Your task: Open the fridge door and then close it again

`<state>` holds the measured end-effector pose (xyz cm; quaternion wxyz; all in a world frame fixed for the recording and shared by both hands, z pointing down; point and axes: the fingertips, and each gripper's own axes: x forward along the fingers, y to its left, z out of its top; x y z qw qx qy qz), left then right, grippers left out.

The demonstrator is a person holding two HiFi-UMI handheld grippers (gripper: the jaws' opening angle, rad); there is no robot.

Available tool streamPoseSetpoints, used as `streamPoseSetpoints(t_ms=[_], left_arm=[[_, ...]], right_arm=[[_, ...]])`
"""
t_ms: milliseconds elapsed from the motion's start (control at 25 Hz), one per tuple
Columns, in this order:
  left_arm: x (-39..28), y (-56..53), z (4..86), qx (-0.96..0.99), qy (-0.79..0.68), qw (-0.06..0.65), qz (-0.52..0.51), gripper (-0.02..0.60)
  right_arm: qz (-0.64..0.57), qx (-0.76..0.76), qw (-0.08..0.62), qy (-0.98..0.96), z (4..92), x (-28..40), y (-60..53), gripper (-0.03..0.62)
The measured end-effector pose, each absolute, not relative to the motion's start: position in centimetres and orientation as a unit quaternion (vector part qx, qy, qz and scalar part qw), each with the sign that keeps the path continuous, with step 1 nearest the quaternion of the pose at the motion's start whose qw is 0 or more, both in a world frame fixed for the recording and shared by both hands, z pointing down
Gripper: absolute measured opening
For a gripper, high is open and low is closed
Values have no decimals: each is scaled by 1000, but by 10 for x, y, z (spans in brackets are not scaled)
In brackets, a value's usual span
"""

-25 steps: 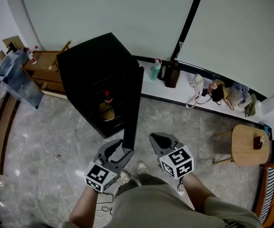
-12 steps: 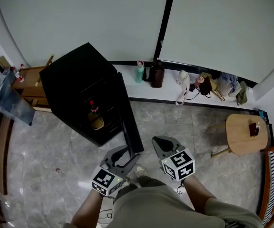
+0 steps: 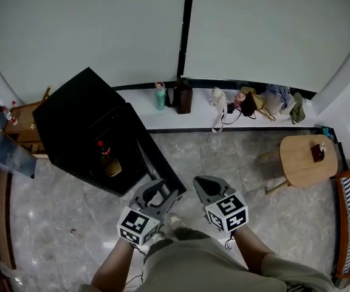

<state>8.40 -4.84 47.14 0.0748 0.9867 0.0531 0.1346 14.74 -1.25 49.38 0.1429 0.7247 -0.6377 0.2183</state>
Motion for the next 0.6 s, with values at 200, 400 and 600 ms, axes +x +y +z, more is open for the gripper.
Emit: streamPoseSetpoints(t_ms=[200, 400, 600], left_arm=[[103, -48, 467, 986, 61, 78, 135, 167], [122, -70, 466, 986, 35, 116, 119, 167], [137, -72, 470, 986, 35, 70, 149, 137]], right_arm=[[225, 735, 137, -624, 495, 165, -6, -3], [227, 743, 133, -616, 496, 181, 1, -3], [227, 751, 127, -607, 496, 199, 6, -3]])
